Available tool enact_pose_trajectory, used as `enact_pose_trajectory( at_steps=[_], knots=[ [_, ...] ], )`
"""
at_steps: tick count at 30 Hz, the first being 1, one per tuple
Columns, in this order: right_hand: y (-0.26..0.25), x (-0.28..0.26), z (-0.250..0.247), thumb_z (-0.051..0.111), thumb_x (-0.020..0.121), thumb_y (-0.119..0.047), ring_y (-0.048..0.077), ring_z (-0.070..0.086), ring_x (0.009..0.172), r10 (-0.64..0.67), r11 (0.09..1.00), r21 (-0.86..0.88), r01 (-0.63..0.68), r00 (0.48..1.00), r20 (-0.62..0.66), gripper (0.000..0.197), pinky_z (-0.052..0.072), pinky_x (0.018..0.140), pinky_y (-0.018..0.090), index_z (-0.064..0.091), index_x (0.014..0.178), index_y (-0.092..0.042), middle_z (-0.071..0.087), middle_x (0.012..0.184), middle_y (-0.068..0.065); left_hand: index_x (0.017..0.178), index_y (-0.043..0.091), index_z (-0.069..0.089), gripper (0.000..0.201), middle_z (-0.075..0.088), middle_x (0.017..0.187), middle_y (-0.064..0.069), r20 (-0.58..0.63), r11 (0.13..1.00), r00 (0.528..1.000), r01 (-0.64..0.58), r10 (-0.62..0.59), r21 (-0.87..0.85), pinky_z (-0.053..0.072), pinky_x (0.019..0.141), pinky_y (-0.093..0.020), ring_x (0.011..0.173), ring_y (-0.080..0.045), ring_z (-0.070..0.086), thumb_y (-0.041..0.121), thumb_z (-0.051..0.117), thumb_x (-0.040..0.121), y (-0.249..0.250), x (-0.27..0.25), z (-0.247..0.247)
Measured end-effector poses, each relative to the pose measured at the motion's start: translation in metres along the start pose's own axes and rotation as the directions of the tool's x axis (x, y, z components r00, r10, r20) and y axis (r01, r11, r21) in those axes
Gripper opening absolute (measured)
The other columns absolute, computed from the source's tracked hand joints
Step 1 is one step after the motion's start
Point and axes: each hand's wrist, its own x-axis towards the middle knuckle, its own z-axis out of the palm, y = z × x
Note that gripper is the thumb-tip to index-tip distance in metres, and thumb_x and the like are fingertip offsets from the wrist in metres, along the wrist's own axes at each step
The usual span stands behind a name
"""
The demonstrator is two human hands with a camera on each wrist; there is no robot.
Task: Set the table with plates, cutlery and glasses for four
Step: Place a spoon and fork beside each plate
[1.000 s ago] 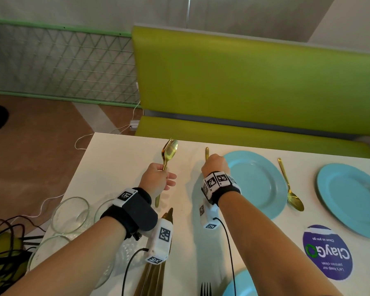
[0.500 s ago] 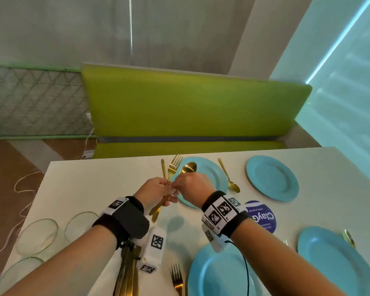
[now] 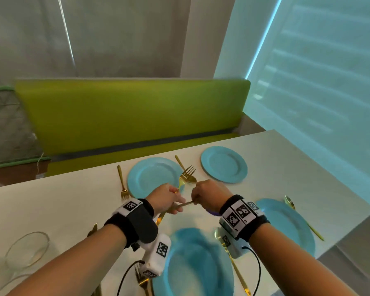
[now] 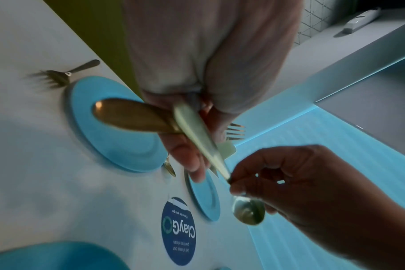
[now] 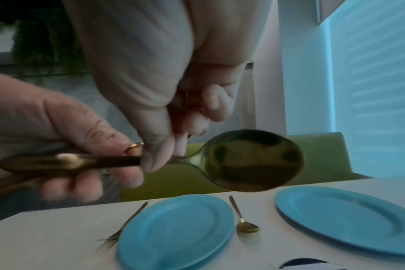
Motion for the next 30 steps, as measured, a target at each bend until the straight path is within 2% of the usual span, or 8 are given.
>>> enact_pose_trajectory(
  at_steps=[3, 7, 10, 13, 17, 22, 26, 30],
  knots=[
    [0.052, 0.011, 0.000, 0.059, 0.088, -0.020, 0.021, 0.060, 0.102, 0.144, 0.978, 0.151, -0.144, 0.989, 0.011, 0.017, 0.045, 0.078, 0.028, 0.071, 0.101, -0.021, 0.067, 0.107, 0.002, 0.103, 0.006, 0.042, 0.010, 0.061, 0.079, -0.008, -0.117, 1.000, 0.993, 0.017, -0.015, 0.014, 0.045, 0.044, -0.019, 0.057, -0.017, 0.057, 0.006, 0.046, 0.094, 0.009, 0.028, 0.003],
    [0.138, 0.034, 0.000, 0.065, 0.085, -0.020, 0.020, 0.060, 0.105, 0.381, 0.837, 0.413, -0.360, 0.924, 0.033, 0.017, 0.045, 0.088, 0.026, 0.073, 0.099, -0.012, 0.069, 0.108, 0.004, 0.113, 0.007, 0.043, 0.016, 0.062, 0.084, -0.007, -0.220, 0.997, 0.975, 0.039, -0.025, 0.060, 0.038, 0.051, -0.022, 0.060, -0.014, 0.051, 0.014, 0.040, 0.098, 0.030, 0.074, 0.012],
    [0.200, 0.055, 0.000, 0.066, 0.085, -0.020, 0.020, 0.062, 0.104, 0.565, 0.691, 0.529, -0.494, 0.824, 0.032, 0.019, 0.045, 0.091, 0.025, 0.073, 0.099, -0.011, 0.070, 0.107, 0.005, 0.115, 0.004, 0.047, 0.021, 0.061, 0.087, -0.007, -0.264, 0.998, 0.964, 0.038, -0.022, 0.054, 0.040, 0.053, -0.021, 0.062, -0.013, 0.050, 0.013, 0.042, 0.097, 0.047, 0.112, 0.023],
    [0.257, 0.078, 0.011, 0.064, 0.086, -0.021, 0.022, 0.064, 0.103, 0.706, 0.567, 0.516, -0.643, 0.701, 0.099, 0.022, 0.051, 0.094, 0.031, 0.073, 0.101, -0.009, 0.071, 0.108, 0.007, 0.118, 0.002, 0.049, 0.024, 0.061, 0.094, -0.010, -0.310, 0.999, 0.950, 0.043, -0.031, 0.033, 0.043, 0.053, -0.021, 0.063, -0.013, 0.051, 0.008, 0.045, 0.095, 0.059, 0.146, 0.034],
    [0.309, 0.097, 0.036, 0.069, 0.083, -0.025, 0.022, 0.066, 0.100, 0.775, 0.466, 0.470, -0.750, 0.602, 0.192, 0.025, 0.050, 0.078, 0.022, 0.072, 0.100, -0.007, 0.071, 0.108, 0.008, 0.119, 0.005, 0.050, 0.025, 0.061, 0.092, -0.008, -0.341, 0.998, 0.939, 0.038, -0.052, -0.047, 0.047, 0.055, -0.021, 0.065, -0.013, 0.053, 0.004, 0.047, 0.094, 0.064, 0.185, 0.045],
    [0.341, 0.103, 0.059, 0.076, 0.074, -0.007, 0.018, 0.065, 0.101, 0.728, 0.509, 0.416, -0.754, 0.635, 0.260, 0.033, 0.043, 0.083, 0.017, 0.073, 0.104, -0.017, 0.068, 0.112, -0.001, 0.110, 0.009, 0.052, 0.017, 0.061, 0.088, -0.004, -0.333, 0.996, 0.941, 0.040, -0.063, -0.076, 0.045, 0.054, -0.021, 0.066, -0.013, 0.054, 0.007, 0.046, 0.094, 0.064, 0.219, 0.050],
    [0.357, 0.120, 0.072, 0.078, 0.069, -0.003, 0.022, 0.066, 0.098, 0.718, 0.518, 0.390, -0.761, 0.635, 0.286, 0.033, 0.051, 0.091, 0.027, 0.074, 0.099, -0.017, 0.069, 0.109, 0.001, 0.109, 0.010, 0.052, 0.016, 0.062, 0.089, -0.005, -0.330, 0.995, 0.941, 0.053, -0.078, -0.085, 0.045, 0.057, -0.022, 0.069, -0.015, 0.055, 0.008, 0.047, 0.094, 0.058, 0.237, 0.049],
    [0.364, 0.135, 0.075, 0.076, 0.073, -0.003, 0.027, 0.068, 0.083, 0.732, 0.488, 0.419, -0.766, 0.621, 0.281, 0.016, 0.056, 0.086, 0.035, 0.073, 0.080, -0.017, 0.069, 0.091, 0.008, 0.107, 0.010, 0.052, 0.014, 0.061, 0.089, -0.006, -0.332, 0.994, 0.939, 0.064, -0.089, -0.087, 0.046, 0.057, -0.022, 0.070, -0.016, 0.053, 0.008, 0.046, 0.094, 0.052, 0.247, 0.047]
  ],
)
